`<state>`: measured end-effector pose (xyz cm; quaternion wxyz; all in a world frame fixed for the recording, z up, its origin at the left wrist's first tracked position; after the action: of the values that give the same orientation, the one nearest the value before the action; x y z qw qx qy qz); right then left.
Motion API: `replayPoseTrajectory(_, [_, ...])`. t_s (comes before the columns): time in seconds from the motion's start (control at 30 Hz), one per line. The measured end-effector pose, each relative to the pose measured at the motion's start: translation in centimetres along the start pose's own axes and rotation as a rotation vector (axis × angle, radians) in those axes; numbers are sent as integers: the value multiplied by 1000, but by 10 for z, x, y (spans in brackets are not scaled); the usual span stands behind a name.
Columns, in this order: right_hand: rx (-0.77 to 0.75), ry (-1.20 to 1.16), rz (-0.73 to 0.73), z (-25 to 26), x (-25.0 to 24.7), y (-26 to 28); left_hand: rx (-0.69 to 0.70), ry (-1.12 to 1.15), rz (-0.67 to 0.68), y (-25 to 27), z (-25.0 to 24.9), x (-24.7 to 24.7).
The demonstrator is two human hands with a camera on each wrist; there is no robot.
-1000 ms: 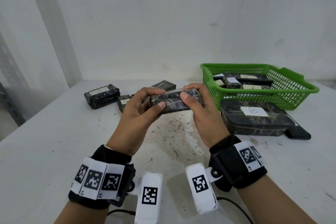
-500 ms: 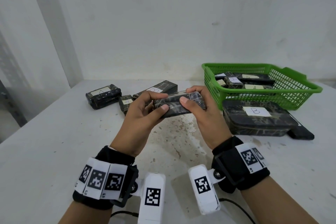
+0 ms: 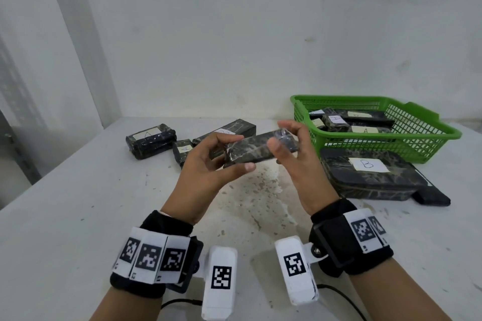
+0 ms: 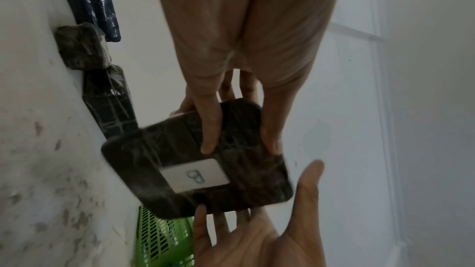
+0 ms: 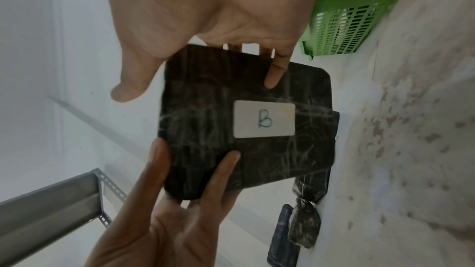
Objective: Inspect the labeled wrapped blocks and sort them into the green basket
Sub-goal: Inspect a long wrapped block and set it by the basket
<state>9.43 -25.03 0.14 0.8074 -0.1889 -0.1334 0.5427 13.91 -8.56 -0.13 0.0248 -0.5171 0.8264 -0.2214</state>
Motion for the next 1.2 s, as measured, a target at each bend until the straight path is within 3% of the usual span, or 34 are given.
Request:
replayPoseTrajectory(0.2, [40, 181, -92, -11, -18, -5, -77, 218, -198, -4, -4, -23])
replayPoseTrajectory(0.3, [68, 33, -97, -20, -24, -7, -166, 177, -199, -3, 2, -22])
replayPoseTrajectory(0.47, [147, -73, -302, -24, -45, -9, -303, 61, -173, -2, 17, -26])
replayPoseTrajectory(0.67, [227, 79, -319, -19, -69, -7, -355, -20, -226, 3, 24, -27])
replayPoseTrajectory(0.8, [243, 227, -293, -5, -105, 9, -319, -255, -83, 3, 6, -1])
replayPoseTrajectory(1.0, [375, 365, -345, -8, -201, 70, -440, -414, 253, 35, 17, 87])
replayPoseTrajectory(1.2, [355, 578, -371, 2, -252, 96, -536, -441, 286, 56, 54, 140])
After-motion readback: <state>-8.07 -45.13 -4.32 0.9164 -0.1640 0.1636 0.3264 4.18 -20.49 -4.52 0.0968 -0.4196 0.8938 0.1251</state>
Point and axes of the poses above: each hand's wrist, its own y-axis away from the middle knuckle, its own x-axis out of the palm, z = x × y, the point moved 8 cm from there along -y, towards the middle knuckle, and after that the axes turned 3 degrees about -z, right-handed, at the moved point
